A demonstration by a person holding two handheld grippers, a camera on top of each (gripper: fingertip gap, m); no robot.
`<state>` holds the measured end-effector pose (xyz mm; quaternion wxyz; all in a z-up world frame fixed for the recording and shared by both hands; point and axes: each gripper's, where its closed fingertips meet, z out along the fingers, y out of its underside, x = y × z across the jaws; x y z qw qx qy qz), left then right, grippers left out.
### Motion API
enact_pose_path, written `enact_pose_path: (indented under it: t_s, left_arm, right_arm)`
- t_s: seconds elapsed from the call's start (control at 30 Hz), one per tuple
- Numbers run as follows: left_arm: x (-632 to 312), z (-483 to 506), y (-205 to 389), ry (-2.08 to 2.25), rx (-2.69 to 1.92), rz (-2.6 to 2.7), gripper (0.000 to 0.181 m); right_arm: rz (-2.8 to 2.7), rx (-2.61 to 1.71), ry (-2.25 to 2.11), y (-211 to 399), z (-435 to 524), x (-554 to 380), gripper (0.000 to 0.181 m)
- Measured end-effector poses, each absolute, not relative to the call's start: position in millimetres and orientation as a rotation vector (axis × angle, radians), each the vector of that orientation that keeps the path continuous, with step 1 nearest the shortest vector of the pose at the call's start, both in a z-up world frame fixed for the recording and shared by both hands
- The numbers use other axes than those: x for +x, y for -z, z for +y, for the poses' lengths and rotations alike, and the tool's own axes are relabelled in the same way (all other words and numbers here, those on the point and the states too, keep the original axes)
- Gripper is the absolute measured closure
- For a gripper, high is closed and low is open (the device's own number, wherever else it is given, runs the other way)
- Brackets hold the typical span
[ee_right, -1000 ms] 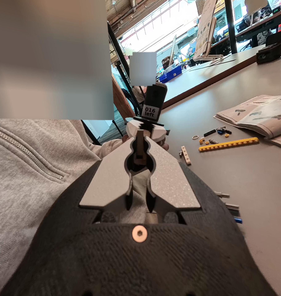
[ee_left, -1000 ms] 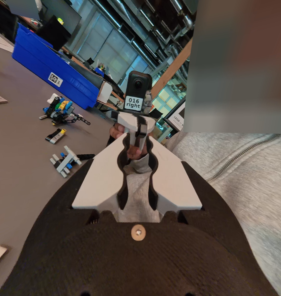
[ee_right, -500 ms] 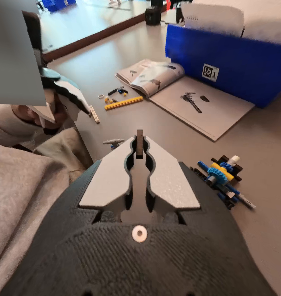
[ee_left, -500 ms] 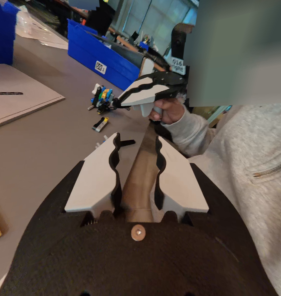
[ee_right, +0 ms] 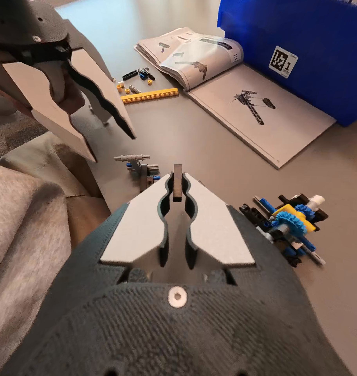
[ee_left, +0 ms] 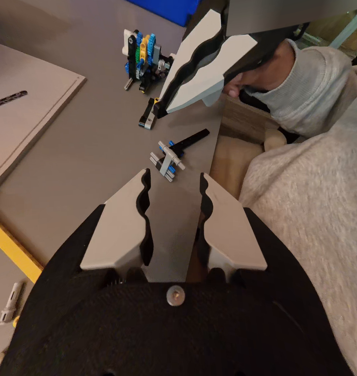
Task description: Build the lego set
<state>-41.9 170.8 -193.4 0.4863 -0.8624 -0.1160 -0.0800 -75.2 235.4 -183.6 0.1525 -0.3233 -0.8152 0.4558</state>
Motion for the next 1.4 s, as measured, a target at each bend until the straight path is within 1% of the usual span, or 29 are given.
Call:
enact_pose_path:
  t_s: [0.53, 0.77, 1.23, 1.4]
  left_arm:
    - [-42, 177, 209, 0.232, -2.149, -0.305, 0.137]
    - [-42, 178, 206, 0.254, -2.122, -0.323, 0.137]
    - [-39, 179, 212, 0.236, -2.148, -0.329, 0.137]
    - [-39, 179, 213, 0.213, -2.157, -0.333, 0.137]
  right_arm:
    - [-2.389, -0.963, -1.323, 200, 229, -73, 0.175]
    - [-2.405, -0.966, -1.302, 205, 226, -73, 0.175]
    - [-2.375, -1.106, -1.431, 202, 229, -76, 0.175]
    - [-2.397, -1.081, -1.366, 207, 227, -75, 0.175]
